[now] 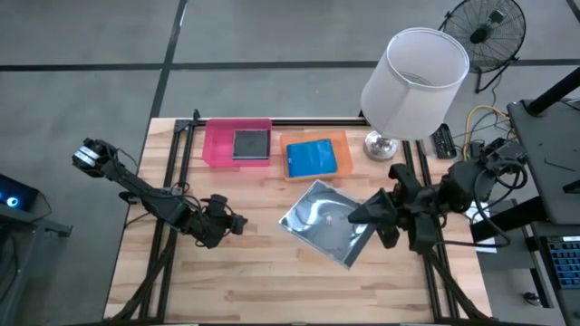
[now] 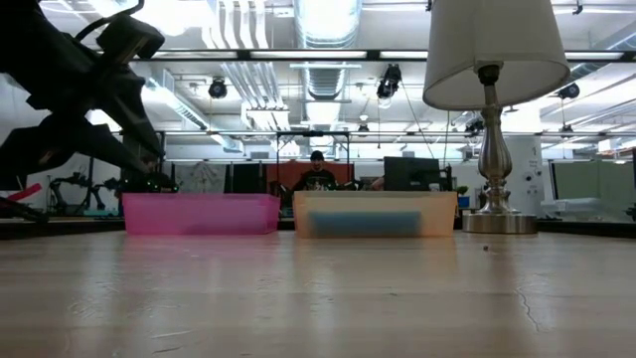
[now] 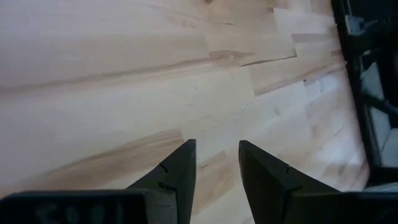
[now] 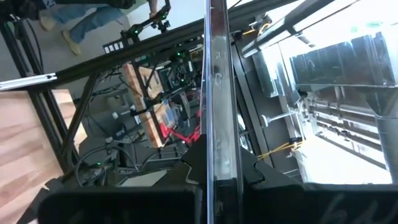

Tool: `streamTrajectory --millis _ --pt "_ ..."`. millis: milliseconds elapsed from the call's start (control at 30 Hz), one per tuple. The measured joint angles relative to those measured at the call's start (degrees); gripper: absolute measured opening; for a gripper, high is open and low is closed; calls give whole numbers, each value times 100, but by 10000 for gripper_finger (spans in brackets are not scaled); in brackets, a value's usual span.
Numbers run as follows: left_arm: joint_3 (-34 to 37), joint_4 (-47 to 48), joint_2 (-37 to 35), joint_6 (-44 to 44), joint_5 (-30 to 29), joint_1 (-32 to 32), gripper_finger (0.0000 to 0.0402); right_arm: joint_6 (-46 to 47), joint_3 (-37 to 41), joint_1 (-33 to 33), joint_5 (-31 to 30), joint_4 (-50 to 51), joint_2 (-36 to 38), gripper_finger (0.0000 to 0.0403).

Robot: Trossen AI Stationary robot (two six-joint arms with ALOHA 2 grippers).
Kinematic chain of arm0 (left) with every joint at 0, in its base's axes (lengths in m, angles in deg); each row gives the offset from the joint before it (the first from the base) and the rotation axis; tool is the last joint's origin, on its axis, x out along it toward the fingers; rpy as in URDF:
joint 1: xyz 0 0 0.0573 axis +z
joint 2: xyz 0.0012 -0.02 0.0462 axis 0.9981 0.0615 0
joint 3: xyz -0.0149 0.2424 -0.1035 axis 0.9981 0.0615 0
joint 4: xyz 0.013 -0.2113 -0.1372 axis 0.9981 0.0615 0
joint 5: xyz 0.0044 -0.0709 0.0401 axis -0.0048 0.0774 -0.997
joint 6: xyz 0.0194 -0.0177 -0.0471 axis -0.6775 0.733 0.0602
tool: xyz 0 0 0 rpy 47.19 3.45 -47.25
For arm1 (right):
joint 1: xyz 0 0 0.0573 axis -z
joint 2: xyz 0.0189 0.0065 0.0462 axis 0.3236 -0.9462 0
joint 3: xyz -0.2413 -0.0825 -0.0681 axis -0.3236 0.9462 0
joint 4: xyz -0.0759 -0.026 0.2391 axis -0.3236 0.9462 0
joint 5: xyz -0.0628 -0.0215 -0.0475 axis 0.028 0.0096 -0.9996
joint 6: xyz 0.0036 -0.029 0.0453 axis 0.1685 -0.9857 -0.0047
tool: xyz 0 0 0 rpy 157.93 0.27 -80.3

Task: Pick & place jewel cases by type
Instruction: Put the black CD case into the pink bin

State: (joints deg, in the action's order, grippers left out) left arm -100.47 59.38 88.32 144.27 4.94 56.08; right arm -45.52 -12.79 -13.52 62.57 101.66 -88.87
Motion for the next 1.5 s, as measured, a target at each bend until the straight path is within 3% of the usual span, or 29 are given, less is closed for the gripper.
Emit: streamTrajectory --millis 133,367,467,600,867,1067,1267,1500 --pt "7 -329 0 489 4 71 103 -353 0 4 7 92 -2 13" --pt "7 -1762 0 671 39 250 103 -544 7 4 11 620 -9 13" --pt "7 -2420 0 397 137 352 103 -395 7 4 13 877 -9 13" --pt "7 -3319 0 -209 697 533 104 -332 7 2 20 1195 -44 13" --pt "-2 -4908 0 -896 887 859 106 -654 33 -132 91 1410 -275 13" --pt "-4 -5770 0 -1369 1181 1146 149 -687 42 -226 189 1512 -477 13" --pt "-4 -5947 2 -1431 2301 1466 199 -654 50 -225 253 1504 -610 13" --pt "-4 -6494 4 -1460 2712 1610 208 -630 50 -223 529 1297 -808 13"
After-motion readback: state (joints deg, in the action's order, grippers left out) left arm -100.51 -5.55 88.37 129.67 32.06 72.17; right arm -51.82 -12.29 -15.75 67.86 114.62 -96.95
